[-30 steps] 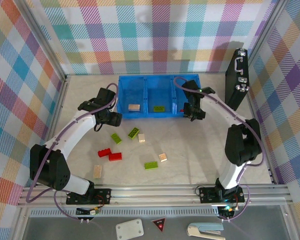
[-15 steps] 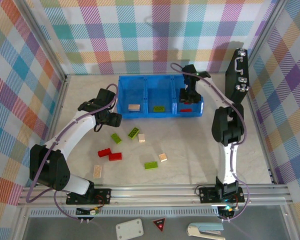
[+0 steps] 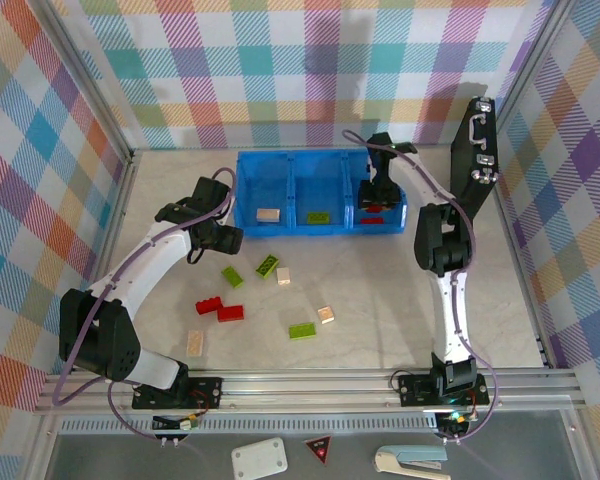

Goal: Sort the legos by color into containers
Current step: Place the lego in the container, then pick up the lego from the bottom-left of the table.

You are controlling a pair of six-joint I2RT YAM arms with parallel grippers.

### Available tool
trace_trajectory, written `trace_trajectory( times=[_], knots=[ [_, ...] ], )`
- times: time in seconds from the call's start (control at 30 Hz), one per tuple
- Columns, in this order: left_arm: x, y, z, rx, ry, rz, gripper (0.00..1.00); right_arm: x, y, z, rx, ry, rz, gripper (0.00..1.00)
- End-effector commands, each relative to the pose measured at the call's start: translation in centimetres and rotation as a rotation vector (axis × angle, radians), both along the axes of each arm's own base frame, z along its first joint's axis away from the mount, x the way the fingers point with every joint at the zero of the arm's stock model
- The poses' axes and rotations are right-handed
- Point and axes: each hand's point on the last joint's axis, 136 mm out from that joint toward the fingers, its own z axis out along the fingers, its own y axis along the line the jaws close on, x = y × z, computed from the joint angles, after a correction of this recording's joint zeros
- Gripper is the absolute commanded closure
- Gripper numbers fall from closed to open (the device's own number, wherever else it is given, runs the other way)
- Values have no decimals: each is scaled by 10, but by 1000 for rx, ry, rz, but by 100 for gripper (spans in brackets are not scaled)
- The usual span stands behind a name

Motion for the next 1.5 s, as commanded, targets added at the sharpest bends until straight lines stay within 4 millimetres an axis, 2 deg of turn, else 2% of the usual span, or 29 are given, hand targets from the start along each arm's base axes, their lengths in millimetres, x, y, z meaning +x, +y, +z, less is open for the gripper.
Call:
trace_trajectory(
  times=[0.0, 0.2, 0.37, 0.67, 1.07, 1.27, 1.47],
  knots=[
    [3, 3, 2, -2, -17, -3, 23, -4, -1, -6, -11, 36, 33, 51],
    [3, 3, 3, -4, -20, 0, 23, -9, 0, -23, -9, 76, 31, 48],
    [3, 4, 5, -3, -24, 2, 22, -11, 2, -24, 8, 87, 26, 43],
    [1, 4, 9, -12, -34, 2, 22, -12, 1, 8, 14, 47, 16, 39],
    [-8, -10, 8, -64, 3, -6, 22, -31, 1, 64, 49, -43, 28, 34],
    [-24, -16, 3, -45, 73, 28, 23, -48, 5, 84, 106, -93, 21, 34],
    [-52, -31, -16, -104, 161, 78, 24, -71, 7, 84, 147, -91, 12, 35]
  ],
)
